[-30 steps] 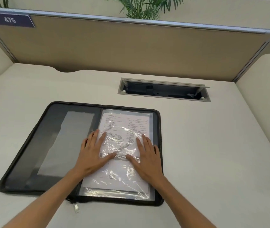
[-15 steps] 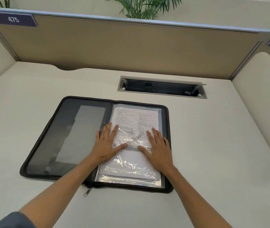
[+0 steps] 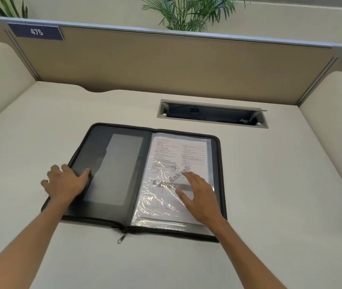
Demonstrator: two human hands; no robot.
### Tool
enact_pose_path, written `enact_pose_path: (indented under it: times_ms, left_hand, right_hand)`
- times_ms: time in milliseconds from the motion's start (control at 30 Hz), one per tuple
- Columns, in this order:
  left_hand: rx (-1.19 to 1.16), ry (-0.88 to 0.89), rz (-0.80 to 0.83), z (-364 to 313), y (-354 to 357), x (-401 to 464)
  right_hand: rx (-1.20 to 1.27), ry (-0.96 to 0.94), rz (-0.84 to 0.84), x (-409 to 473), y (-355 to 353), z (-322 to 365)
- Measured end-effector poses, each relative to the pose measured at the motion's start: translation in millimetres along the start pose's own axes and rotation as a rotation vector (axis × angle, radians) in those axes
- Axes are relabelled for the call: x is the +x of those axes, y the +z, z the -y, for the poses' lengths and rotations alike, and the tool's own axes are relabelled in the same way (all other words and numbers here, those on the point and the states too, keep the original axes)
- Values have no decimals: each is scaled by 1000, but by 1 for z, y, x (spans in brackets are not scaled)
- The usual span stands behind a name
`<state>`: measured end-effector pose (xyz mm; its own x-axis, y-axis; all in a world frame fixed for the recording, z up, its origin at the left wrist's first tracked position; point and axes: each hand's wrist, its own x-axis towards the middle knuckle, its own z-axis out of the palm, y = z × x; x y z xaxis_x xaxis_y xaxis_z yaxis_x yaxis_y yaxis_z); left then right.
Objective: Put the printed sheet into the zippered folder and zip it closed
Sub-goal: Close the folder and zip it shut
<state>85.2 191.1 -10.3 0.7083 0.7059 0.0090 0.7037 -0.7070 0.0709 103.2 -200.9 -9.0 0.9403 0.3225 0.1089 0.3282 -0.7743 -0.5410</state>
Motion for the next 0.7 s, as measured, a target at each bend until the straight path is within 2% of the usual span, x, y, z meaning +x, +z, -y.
enact_pose_path:
  times_ms: [100, 200, 367, 467, 567, 700]
  left_hand:
    - [111, -14, 32, 16, -2, 7]
    - [79, -11, 68, 18, -10, 14]
    - [-336, -90, 136, 25, -40, 23]
    - [-585, -82, 80, 31, -71, 26]
    - [-801, -6, 87, 22, -100, 20]
    - [-991, 191, 237, 2, -152, 0]
  right_hand:
    - [62, -5, 3, -6, 3, 23]
    - [98, -18, -3, -8, 6, 48]
    - [195, -61, -25, -4, 4, 93]
    - [236, -91, -29, 1, 1, 120]
    - [276, -106, -40, 3, -5, 139]
    - [347, -116, -64, 4, -22, 170]
